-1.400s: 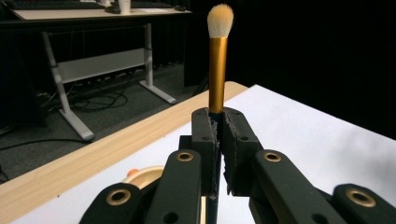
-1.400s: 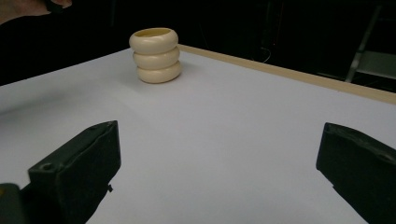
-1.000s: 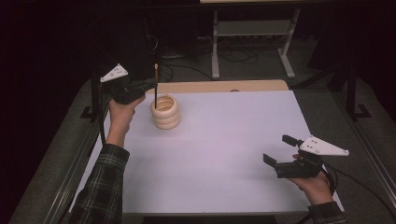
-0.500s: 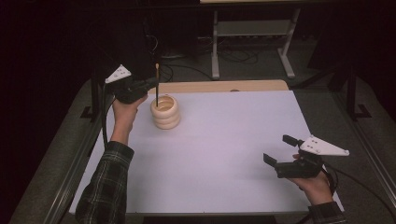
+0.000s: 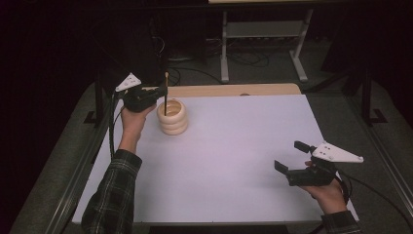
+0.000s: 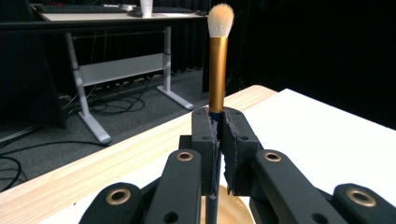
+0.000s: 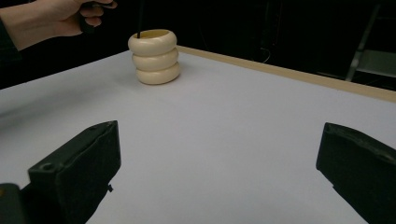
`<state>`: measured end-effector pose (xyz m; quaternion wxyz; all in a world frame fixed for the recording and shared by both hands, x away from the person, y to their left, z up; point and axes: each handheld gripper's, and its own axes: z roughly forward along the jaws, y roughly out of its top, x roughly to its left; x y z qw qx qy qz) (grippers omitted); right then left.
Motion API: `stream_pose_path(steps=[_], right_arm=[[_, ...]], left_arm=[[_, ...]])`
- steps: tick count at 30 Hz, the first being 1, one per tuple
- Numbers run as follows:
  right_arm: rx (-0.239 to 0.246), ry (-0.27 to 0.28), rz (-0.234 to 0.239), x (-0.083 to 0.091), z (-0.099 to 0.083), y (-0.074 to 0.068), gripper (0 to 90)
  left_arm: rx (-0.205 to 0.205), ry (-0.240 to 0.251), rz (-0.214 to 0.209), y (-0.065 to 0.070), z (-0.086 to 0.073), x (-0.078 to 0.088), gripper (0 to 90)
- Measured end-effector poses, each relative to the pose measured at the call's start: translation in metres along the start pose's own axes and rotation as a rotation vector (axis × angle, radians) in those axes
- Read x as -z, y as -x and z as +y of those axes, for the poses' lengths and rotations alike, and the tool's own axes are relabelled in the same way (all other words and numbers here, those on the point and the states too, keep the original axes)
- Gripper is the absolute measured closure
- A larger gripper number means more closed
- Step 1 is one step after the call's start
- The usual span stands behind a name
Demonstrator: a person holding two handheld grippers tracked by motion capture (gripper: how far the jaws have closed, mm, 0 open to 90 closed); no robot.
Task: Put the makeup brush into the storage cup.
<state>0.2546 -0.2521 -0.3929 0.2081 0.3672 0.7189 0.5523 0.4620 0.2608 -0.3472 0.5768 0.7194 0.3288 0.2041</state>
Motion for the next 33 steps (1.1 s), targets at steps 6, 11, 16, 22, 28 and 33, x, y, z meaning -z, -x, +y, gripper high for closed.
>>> stream_pose_path(steps=[6, 11, 16, 22, 28, 33], right_arm=[[0.000, 0.002, 0.000, 0.000, 0.000, 0.000, 0.0], [0.002, 0.000, -0.001, 0.000, 0.000, 0.000, 0.0], [0.003, 0.000, -0.001, 0.000, 0.000, 0.000, 0.0], [0.003, -0.001, -0.001, 0.000, 0.000, 0.000, 0.0], [0.004, 0.001, -0.002, 0.000, 0.000, 0.000, 0.0], [0.006, 0.001, -0.001, 0.000, 0.000, 0.000, 0.0]], left_arm=[[0.014, -0.015, 0.004, -0.003, -0.008, -0.001, 84.7], [0.024, -0.028, 0.008, -0.005, -0.014, -0.001, 84.7], [0.027, -0.037, 0.006, -0.006, -0.018, -0.001, 84.6], [0.027, -0.044, 0.006, -0.006, -0.019, -0.001, 84.4], [0.030, -0.056, 0.001, -0.006, -0.020, -0.003, 83.4], [0.048, -0.054, 0.007, -0.007, -0.021, -0.005, 64.9]])
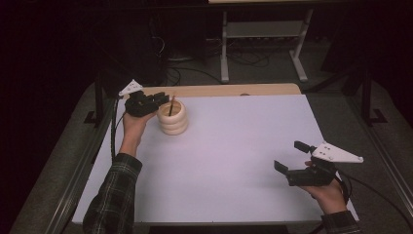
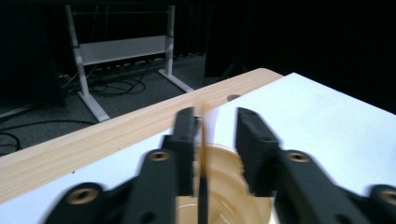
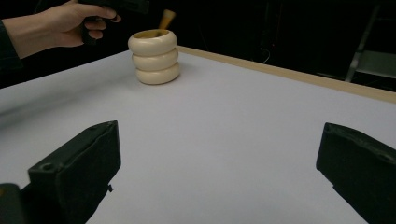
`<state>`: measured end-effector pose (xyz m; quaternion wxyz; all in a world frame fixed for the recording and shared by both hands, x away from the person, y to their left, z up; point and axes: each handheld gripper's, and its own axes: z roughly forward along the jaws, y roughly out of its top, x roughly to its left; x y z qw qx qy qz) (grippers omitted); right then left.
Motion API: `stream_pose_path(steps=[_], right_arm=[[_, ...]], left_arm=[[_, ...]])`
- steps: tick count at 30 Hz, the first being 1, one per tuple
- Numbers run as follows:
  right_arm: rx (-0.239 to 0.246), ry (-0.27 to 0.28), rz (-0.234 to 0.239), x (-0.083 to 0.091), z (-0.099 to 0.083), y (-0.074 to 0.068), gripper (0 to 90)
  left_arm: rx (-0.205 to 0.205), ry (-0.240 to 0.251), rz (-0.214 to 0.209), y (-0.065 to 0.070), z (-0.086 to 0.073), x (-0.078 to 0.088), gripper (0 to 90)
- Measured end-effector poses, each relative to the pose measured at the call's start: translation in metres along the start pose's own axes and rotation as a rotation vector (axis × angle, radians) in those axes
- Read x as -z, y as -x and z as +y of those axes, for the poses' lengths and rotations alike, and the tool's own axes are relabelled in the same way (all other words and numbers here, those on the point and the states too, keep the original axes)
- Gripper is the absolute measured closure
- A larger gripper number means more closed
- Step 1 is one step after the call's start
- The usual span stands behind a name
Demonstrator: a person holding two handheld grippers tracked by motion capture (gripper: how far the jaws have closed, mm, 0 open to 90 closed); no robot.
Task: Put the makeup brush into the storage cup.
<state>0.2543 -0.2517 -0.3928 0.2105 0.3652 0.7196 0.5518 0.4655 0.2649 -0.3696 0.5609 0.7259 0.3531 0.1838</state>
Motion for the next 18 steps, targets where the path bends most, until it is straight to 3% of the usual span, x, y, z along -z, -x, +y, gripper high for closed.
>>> stream_pose_path(steps=[10, 18], right_arm=[[0.001, 0.000, 0.002, -0.0005, 0.0000, -0.0005, 0.0], [0.002, 0.000, 0.001, -0.0005, 0.0002, -0.0007, 0.0]], left_arm=[[-0.010, -0.040, 0.017, 0.0015, 0.0007, -0.0022, 27.8], [-0.007, -0.074, 0.035, 0.0020, 0.0021, 0.0011, 12.0]])
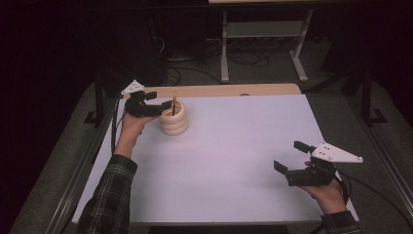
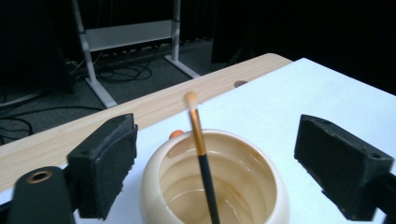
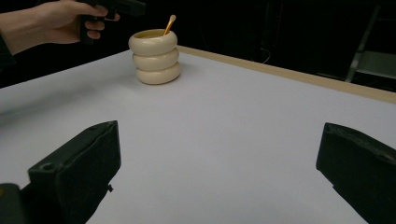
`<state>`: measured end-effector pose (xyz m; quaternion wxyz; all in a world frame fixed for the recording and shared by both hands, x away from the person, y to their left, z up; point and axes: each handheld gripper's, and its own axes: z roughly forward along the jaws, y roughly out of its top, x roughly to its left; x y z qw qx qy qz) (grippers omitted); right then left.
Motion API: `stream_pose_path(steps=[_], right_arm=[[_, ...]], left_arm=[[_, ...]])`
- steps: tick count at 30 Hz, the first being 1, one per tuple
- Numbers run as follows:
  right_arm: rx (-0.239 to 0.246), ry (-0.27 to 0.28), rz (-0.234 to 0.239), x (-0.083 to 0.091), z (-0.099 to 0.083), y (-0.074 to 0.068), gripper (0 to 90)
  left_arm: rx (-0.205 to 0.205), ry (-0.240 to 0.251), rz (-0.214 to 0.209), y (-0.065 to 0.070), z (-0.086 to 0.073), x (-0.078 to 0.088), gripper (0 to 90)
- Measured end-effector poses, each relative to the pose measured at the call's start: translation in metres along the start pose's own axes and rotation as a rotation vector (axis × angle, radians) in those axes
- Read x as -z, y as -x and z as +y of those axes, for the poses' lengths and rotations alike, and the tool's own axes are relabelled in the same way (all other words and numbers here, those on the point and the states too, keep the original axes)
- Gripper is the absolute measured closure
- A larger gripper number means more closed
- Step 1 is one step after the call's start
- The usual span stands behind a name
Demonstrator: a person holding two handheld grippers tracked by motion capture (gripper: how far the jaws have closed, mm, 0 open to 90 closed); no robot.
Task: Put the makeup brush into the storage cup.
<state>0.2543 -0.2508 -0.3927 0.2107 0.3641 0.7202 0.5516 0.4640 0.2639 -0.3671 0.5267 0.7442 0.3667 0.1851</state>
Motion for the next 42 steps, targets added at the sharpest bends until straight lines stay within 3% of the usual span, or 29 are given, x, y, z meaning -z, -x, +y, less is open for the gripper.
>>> stream_pose_path(steps=[11, 25, 42], right_arm=[[0.004, -0.001, 0.001, 0.000, 0.000, 0.000, 0.0], [0.006, -0.001, -0.002, 0.000, 0.001, 0.000, 0.0], [0.006, 0.001, -0.002, 0.000, 0.001, 0.000, 0.0]], left_arm=[[0.004, -0.013, -0.005, 0.006, 0.004, 0.008, 4.1], [-0.028, -0.035, -0.025, 0.021, 0.011, 0.024, 4.1], [-0.051, -0.069, -0.035, 0.035, 0.005, 0.043, 4.1]])
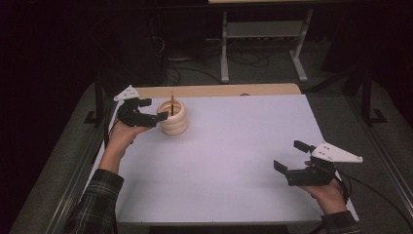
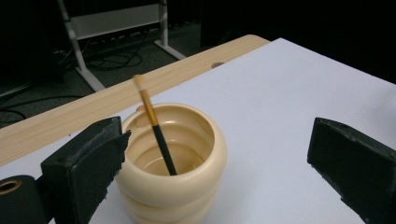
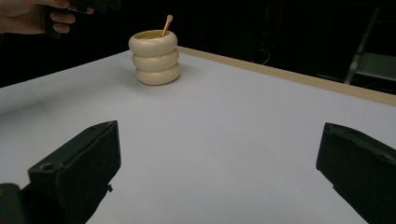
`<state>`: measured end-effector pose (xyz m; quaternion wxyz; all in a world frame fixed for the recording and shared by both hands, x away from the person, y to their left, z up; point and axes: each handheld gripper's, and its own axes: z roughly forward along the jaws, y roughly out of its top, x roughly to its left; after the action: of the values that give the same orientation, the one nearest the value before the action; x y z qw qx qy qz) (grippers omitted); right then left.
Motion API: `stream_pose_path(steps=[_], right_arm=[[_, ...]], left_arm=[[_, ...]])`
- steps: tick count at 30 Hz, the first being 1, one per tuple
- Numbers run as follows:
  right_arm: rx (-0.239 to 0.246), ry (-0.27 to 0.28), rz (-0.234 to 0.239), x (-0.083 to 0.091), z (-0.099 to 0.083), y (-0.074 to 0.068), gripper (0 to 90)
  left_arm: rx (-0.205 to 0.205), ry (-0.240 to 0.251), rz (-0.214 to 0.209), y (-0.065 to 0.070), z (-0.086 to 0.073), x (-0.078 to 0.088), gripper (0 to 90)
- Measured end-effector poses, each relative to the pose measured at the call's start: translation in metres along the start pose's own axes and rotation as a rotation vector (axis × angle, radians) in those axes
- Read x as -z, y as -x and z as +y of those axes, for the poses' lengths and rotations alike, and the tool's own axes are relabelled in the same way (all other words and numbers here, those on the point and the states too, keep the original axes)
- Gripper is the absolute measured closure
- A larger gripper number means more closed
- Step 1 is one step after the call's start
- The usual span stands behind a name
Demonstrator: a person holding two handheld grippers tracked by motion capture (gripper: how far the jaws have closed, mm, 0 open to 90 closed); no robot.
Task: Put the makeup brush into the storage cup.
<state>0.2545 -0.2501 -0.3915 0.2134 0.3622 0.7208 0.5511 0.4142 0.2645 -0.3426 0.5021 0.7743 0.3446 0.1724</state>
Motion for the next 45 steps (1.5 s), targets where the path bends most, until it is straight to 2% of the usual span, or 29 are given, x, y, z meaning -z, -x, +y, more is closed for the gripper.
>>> stream_pose_path(steps=[10, 15, 23, 32, 35, 45], right_arm=[[-0.001, 0.000, 0.000, 0.000, 0.000, 0.000, 0.0], [-0.001, -0.001, 0.000, 0.000, 0.001, 0.000, 0.0], [0.000, -0.001, -0.001, 0.000, 0.001, -0.001, 0.0], [0.001, -0.001, -0.002, 0.000, 0.001, -0.001, 0.0], [0.001, -0.001, -0.002, 0.000, 0.001, -0.001, 0.0], [0.002, -0.002, 0.000, 0.000, 0.001, 0.000, 0.0]], left_arm=[[-0.010, 0.001, -0.015, 0.011, -0.006, 0.014, 4.1], [-0.040, -0.005, -0.009, 0.021, -0.012, 0.021, 3.8], [-0.054, -0.003, -0.012, 0.033, -0.018, 0.033, 1.3], [-0.054, 0.006, -0.012, 0.041, -0.028, 0.045, 1.3], [-0.062, -0.005, -0.012, 0.045, -0.032, 0.049, 1.3], [-0.060, 0.013, -0.015, 0.057, -0.045, 0.062, 1.4]])
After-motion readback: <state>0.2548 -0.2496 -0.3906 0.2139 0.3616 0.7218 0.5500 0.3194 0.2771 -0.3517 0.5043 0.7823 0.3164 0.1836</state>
